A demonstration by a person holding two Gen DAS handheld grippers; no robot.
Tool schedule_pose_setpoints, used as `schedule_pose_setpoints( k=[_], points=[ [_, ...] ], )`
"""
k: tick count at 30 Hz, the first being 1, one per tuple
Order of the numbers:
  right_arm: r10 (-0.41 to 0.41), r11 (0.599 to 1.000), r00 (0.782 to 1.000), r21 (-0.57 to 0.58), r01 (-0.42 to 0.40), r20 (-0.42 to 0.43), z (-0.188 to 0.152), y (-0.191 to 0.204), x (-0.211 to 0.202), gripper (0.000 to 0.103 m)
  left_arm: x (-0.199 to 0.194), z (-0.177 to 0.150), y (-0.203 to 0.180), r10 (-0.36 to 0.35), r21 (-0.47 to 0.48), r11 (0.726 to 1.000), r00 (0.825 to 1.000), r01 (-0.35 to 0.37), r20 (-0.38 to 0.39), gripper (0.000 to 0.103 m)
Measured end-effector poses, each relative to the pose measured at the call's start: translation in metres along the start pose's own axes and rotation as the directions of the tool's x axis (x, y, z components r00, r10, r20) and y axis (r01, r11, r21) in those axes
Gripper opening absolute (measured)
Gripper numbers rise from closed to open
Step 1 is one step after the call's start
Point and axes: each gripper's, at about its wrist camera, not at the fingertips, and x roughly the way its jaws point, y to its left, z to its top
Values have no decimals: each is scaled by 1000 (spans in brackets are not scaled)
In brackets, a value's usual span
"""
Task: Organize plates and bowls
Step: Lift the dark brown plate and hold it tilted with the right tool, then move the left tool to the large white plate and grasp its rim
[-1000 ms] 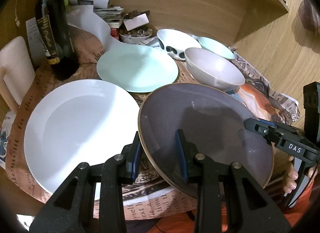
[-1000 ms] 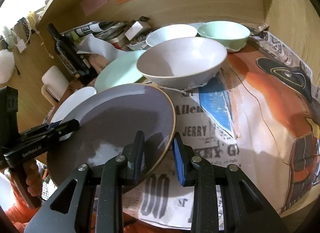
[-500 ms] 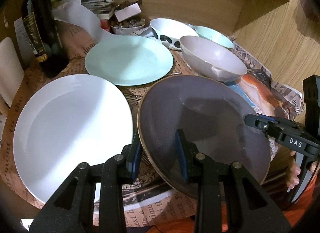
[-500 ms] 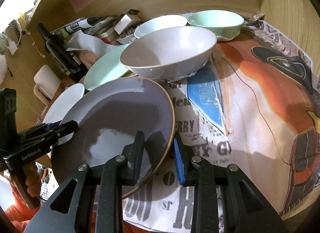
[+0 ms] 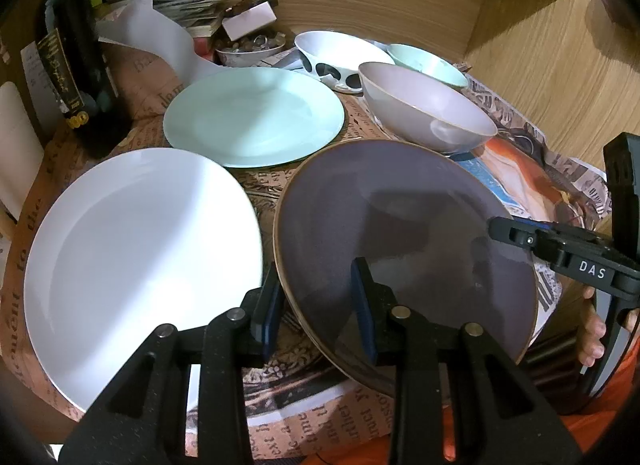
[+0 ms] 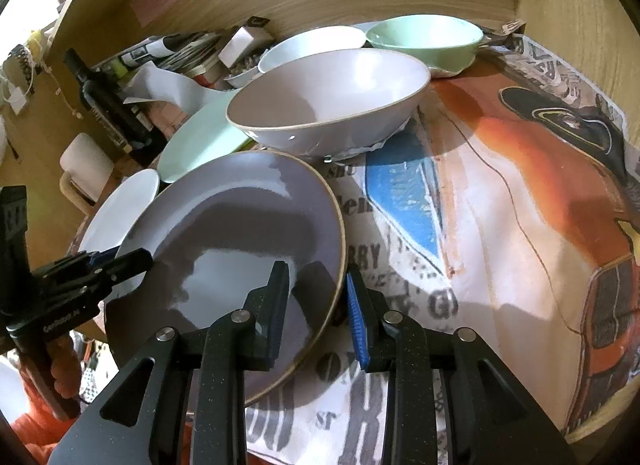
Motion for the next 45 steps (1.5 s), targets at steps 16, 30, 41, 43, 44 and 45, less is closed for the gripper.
schedule_pose_setpoints(
  k=[16, 30, 41, 43, 44, 45],
  points=[
    [-21, 997, 997, -76, 26, 68, 15, 16, -4, 19, 7, 8, -1, -1, 25, 1000, 1000, 1, -15, 34],
    [41, 996, 993, -88, -31, 108, 24, 37, -14, 43, -37, 13, 9, 39, 36, 998, 989, -45, 144, 52],
    [48, 988, 983, -154, -20, 178, 43, 76, -18, 85, -88, 10, 52, 186, -45, 983, 933, -181, 309, 90],
    [56, 985, 985, -167, -29, 163, 47, 85, -12, 85, -91, 6, 65, 207, -69, 978, 929, -195, 307, 93],
    [61, 984, 986, -172, -33, 157, 47, 88, -10, 85, -91, 4, 69, 215, -78, 977, 928, -200, 304, 93],
    [66, 983, 987, -181, -40, 144, 49, 94, -5, 85, -91, 2, 75, 225, -89, 974, 927, -207, 299, 94]
  ],
)
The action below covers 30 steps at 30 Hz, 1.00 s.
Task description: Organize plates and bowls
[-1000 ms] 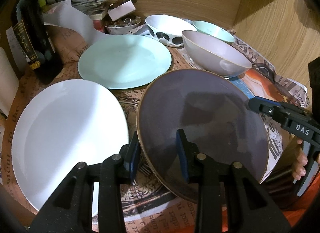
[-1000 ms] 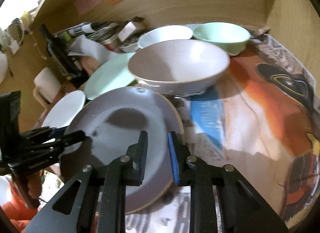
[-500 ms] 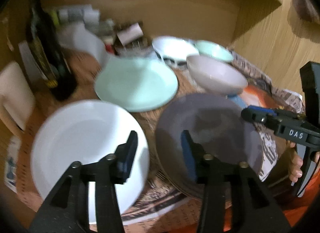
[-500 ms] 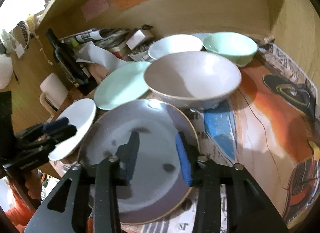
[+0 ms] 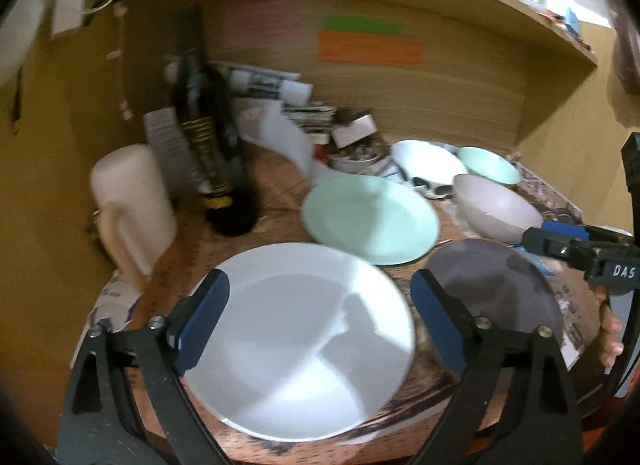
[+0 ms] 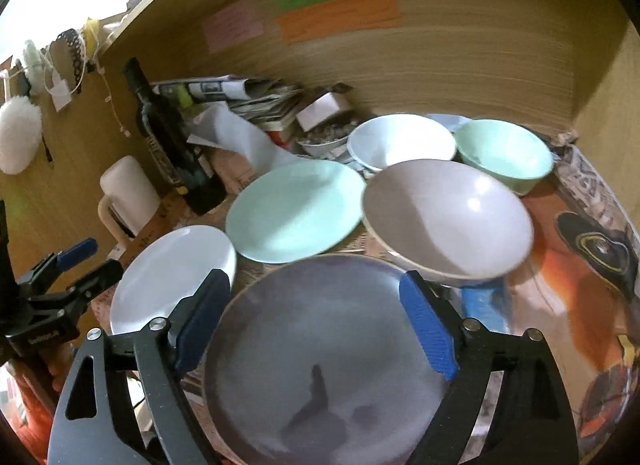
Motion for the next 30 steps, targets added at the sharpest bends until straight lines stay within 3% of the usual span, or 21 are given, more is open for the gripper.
schedule_pose_setpoints(
  k=[7, 15, 20, 22, 26, 30],
  points=[
    [31, 998, 998, -61, -34, -46, 12, 29, 25, 85, 9, -22, 44, 60, -59, 996, 995, -64, -75, 94],
    [67, 988, 986, -127, -87, -154, 23, 60, 66, 84, 18, -42, 77, 72, -107, 990, 989, -86, -131, 94],
    [77, 982, 962, -147, -118, -260, 19, 72, 95, 60, 23, -52, 90, 52, -131, 989, 987, -73, -155, 92],
    [76, 982, 952, -144, -124, -296, 17, 74, 106, 54, 23, -55, 94, 37, -138, 989, 986, -60, -164, 81],
    [65, 982, 935, -142, -121, -349, 11, 76, 122, 41, 25, -61, 98, 14, -150, 988, 982, -42, -186, 70],
    [58, 982, 923, -146, -122, -380, 9, 78, 131, 37, 27, -64, 102, -22, -168, 986, 979, -12, -202, 58]
  ],
)
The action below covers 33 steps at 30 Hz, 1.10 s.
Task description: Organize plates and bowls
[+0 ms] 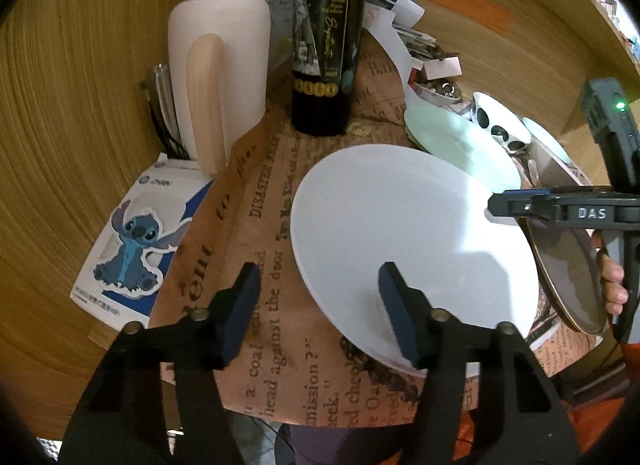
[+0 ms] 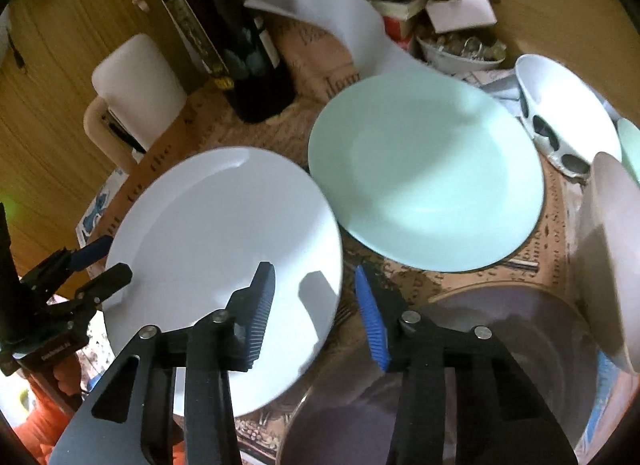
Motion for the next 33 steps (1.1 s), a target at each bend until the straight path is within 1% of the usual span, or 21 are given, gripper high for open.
schedule_pose_setpoints(
  k=[4, 6, 10, 15, 19, 23, 29, 33],
  points=[
    [-2, 1000, 999, -10, 2, -33, 2, 3, 10, 34, 4, 0, 4, -42, -17, 999, 999, 41, -31, 43],
    [-7, 1000, 999, -16, 6, -45, 3, 4, 15, 31, 6, -1, 5, -66, -22, 998, 997, 65, -37, 41],
    [-5, 1000, 999, -15, 4, -46, 5, 4, 16, 31, 7, 0, 3, -109, -16, 994, 993, 108, -48, 32],
    [-7, 1000, 1000, -11, 6, -17, 5, 6, 18, 31, 8, 1, 2, -117, -23, 993, 992, 116, -52, 32],
    [-8, 1000, 1000, 13, 8, -6, 5, 4, 17, 29, 8, 3, -2, -87, -21, 996, 994, 85, -59, 32],
    [-19, 1000, 1000, 16, 18, 24, 1, 5, 8, 26, 9, 4, -2, -80, -46, 996, 995, 77, -59, 32],
    [-3, 1000, 999, 23, 2, 52, -2, 5, -1, 23, 9, 6, 3, -72, -91, 994, 996, 66, -59, 32],
    [4, 999, 997, 39, -7, 77, -3, 4, -5, 23, 6, 9, 2, -67, -93, 994, 997, 63, -45, 32]
  ],
)
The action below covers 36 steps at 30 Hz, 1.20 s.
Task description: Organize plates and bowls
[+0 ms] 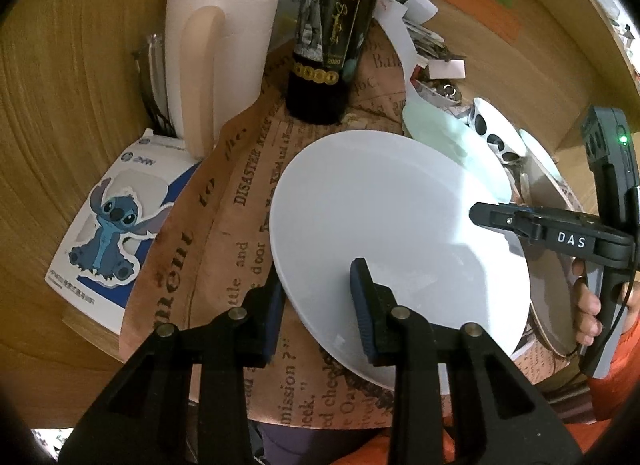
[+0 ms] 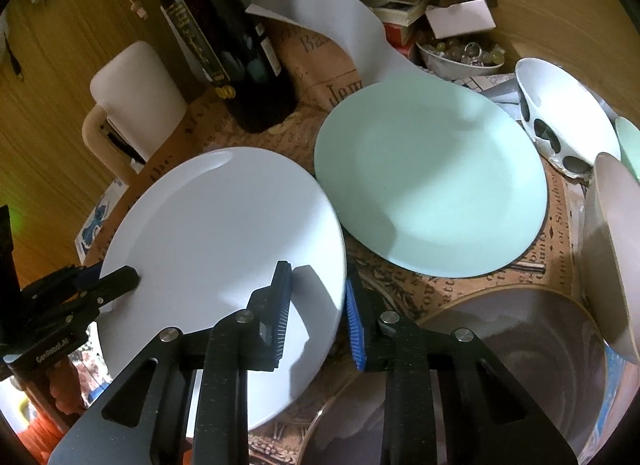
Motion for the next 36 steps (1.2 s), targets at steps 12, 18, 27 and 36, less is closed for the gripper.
schedule_pose_setpoints(
  k=[12, 18, 27, 36],
  points=[
    [-10, 999, 996, 32, 7, 91, -5, -9, -32, 22, -11, 12, -17, -13, 39, 999, 999, 11, 50, 32],
    [-35, 998, 991, 56, 28, 126, -13, -21, -50, 22, -12, 17, -35, -43, 68, 997, 997, 39, 64, 32],
    [-65, 994, 986, 100, 50, 153, -28, -42, -69, 22, -7, 16, -61, -90, 110, 990, 994, 83, 58, 32],
    [-86, 985, 984, 160, 60, 157, -47, -63, -83, 22, -3, 12, -88, -127, 162, 980, 991, 119, 40, 32]
  ],
)
